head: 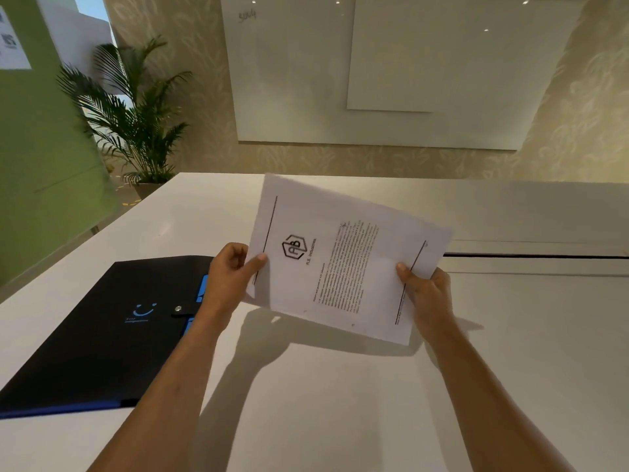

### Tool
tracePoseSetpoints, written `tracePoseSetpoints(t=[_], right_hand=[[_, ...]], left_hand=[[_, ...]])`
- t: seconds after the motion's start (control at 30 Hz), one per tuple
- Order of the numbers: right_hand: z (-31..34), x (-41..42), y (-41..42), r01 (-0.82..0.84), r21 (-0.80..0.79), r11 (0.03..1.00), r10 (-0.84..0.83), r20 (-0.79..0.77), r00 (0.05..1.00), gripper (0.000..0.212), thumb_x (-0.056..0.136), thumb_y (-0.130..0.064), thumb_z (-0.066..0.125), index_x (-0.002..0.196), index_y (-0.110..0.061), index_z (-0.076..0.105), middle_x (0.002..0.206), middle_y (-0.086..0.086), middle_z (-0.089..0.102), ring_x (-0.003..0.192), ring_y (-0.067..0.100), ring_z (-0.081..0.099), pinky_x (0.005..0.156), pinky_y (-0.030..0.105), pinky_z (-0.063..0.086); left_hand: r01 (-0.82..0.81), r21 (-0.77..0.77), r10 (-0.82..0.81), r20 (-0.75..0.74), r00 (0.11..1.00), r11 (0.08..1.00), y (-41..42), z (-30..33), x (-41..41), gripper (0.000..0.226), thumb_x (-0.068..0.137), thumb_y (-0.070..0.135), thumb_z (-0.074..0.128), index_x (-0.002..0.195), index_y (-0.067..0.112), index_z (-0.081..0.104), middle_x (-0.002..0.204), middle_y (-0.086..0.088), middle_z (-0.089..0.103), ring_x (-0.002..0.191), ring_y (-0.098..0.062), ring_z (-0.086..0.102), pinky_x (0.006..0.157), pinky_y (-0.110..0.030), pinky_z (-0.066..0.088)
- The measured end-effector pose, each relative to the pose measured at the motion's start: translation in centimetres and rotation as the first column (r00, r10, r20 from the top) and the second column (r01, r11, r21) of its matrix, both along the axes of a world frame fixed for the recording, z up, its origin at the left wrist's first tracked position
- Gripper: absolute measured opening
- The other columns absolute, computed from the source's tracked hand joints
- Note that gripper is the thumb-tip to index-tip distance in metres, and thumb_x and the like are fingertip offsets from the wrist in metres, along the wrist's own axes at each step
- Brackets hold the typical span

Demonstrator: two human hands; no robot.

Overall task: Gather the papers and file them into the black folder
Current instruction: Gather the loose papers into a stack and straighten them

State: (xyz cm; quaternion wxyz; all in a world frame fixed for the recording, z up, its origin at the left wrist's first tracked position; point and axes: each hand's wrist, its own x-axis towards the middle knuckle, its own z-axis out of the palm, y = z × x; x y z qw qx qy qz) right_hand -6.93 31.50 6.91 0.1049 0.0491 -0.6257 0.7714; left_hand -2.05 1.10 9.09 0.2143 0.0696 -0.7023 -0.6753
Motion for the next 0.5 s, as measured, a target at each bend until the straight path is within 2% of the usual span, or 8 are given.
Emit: tracePoseSetpoints(t=[0.07,0.13,0.2,0.27,0.33,0.4,0.5], right_hand=[[0.2,0.3,-0.3,0.008,-0.107,0.994,-0.008,0.008,1.000,0.019,0.093,-0.001,0.060,0.101,-0.013,0.071,0.092,-0.005,0.079,0.085,0.015,0.075,0.066,0.027,0.059],[-0.1,0.3,-0.9,0.041,-0.238,0.970,-0.029,0.053,0.998,0.020,0.093,0.001,0.059,0.099,-0.015,0.070,0.087,-0.009,0.079,0.081,0.008,0.074,0.064,0.023,0.058],[-0.5,0.4,-2.1,0.086,-0.353,0.932,-0.042,0.130,0.991,0.020,0.091,-0.001,0.062,0.102,-0.015,0.069,0.088,-0.010,0.079,0.080,0.006,0.074,0.068,0.027,0.057],[-1.1,0.5,-3.7,0.099,-0.451,0.887,-0.005,0.204,0.979,0.028,0.089,-0.003,0.066,0.115,-0.014,0.068,0.102,-0.003,0.078,0.091,0.015,0.074,0.077,0.036,0.057],[-1.8,0.8,-5.3,0.094,-0.507,0.857,0.037,0.243,0.969,0.035,0.089,-0.005,0.067,0.123,-0.014,0.066,0.112,0.004,0.075,0.100,0.024,0.072,0.080,0.041,0.058],[-2.3,1.4,-6.8,0.082,-0.548,0.833,0.071,0.253,0.965,0.038,0.088,-0.007,0.067,0.125,-0.013,0.065,0.117,0.008,0.073,0.105,0.029,0.070,0.085,0.045,0.058],[-3.0,2.0,-7.8,0.038,-0.586,0.810,0.126,0.237,0.963,0.047,0.085,-0.012,0.069,0.132,-0.013,0.060,0.124,0.011,0.070,0.114,0.032,0.066,0.096,0.052,0.053]], left_hand=[[0.049,0.113,-0.048,-0.010,0.999,0.992,-0.7,0.2,0.3,0.010,0.089,0.015,0.065,0.084,0.013,0.057,0.093,-0.014,0.064,0.085,-0.026,0.061,0.081,-0.043,0.049],[0.113,0.277,-0.103,-0.050,0.993,0.954,-0.2,0.3,0.5,0.008,0.092,0.014,0.059,0.084,0.015,0.056,0.089,-0.010,0.063,0.084,-0.023,0.061,0.084,-0.044,0.047],[0.199,0.375,-0.168,-0.112,0.979,0.906,1.7,0.3,0.7,0.003,0.093,0.016,0.056,0.090,0.018,0.056,0.092,-0.006,0.067,0.088,-0.021,0.065,0.084,-0.045,0.048],[0.264,0.449,-0.209,-0.170,0.963,0.853,4.4,0.2,0.9,0.015,0.089,0.019,0.059,0.103,0.019,0.057,0.105,-0.007,0.068,0.098,-0.024,0.066,0.084,-0.045,0.051],[0.300,0.516,-0.217,-0.216,0.952,0.802,7.1,0.1,0.9,0.035,0.087,0.015,0.063,0.121,0.020,0.056,0.121,-0.010,0.066,0.111,-0.029,0.062,0.092,-0.049,0.050],[0.243,0.530,-0.149,-0.215,0.965,0.812,8.9,0.0,0.7,0.048,0.088,0.009,0.065,0.131,0.024,0.053,0.127,-0.006,0.064,0.119,-0.027,0.060,0.101,-0.051,0.045],[0.015,0.478,0.050,-0.122,0.991,0.878,9.6,0.2,0.2,0.043,0.087,0.008,0.067,0.123,0.029,0.056,0.116,0.003,0.069,0.110,-0.018,0.064,0.099,-0.047,0.050]])
